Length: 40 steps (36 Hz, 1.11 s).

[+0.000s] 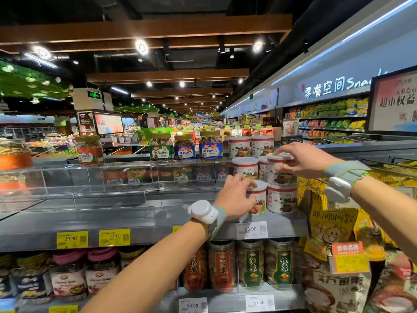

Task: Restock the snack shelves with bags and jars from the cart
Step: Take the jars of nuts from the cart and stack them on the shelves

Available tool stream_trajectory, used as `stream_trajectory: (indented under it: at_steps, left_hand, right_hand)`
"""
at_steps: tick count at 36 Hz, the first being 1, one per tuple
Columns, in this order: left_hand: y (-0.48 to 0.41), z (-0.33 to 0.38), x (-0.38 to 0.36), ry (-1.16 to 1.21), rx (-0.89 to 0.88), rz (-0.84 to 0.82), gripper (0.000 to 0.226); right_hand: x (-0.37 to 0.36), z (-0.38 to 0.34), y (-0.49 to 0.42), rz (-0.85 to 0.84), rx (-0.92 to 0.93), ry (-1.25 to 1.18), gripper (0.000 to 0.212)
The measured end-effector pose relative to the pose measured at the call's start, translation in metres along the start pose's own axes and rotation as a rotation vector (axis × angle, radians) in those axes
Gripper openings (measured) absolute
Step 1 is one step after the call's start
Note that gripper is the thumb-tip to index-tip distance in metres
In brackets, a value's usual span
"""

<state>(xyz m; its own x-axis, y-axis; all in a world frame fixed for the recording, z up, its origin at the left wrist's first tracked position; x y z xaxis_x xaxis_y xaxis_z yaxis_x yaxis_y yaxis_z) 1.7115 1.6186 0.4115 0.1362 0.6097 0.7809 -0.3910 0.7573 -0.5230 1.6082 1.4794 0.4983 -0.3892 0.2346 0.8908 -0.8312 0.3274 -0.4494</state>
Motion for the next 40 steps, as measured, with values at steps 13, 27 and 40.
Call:
stream_trajectory:
  at_steps: [13, 27, 40]
  left_hand:
    - [-0.005, 0.005, 0.003, -0.055, 0.001, -0.003, 0.035]
    - [-0.004, 0.003, 0.006, -0.057, -0.012, -0.021, 0.035]
    - [-0.001, -0.002, 0.019, 0.022, 0.034, 0.049, 0.021]
  right_hand:
    - [-0.002, -0.002, 0.002, 0.039, -0.019, -0.036, 0.054]
    - [0.003, 0.009, -0.002, -0.019, -0.032, -0.125, 0.042]
    - [0.003, 0.014, 0.000, 0.010, -0.005, -0.102, 0.025]
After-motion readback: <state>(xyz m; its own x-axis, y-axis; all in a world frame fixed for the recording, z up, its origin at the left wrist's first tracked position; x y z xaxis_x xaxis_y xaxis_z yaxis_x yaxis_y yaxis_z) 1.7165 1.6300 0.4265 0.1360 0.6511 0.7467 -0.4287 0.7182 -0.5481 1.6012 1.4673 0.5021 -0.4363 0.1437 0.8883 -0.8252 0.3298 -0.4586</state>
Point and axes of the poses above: each hand's wrist, its own y-axis away from the middle knuckle, its own x-axis out of the back of the hand, z = x × y, the point moved 8 cm from there along -y, towards the middle knuckle, and after that the axes turned 4 degrees about z, right-handed, at the moved point
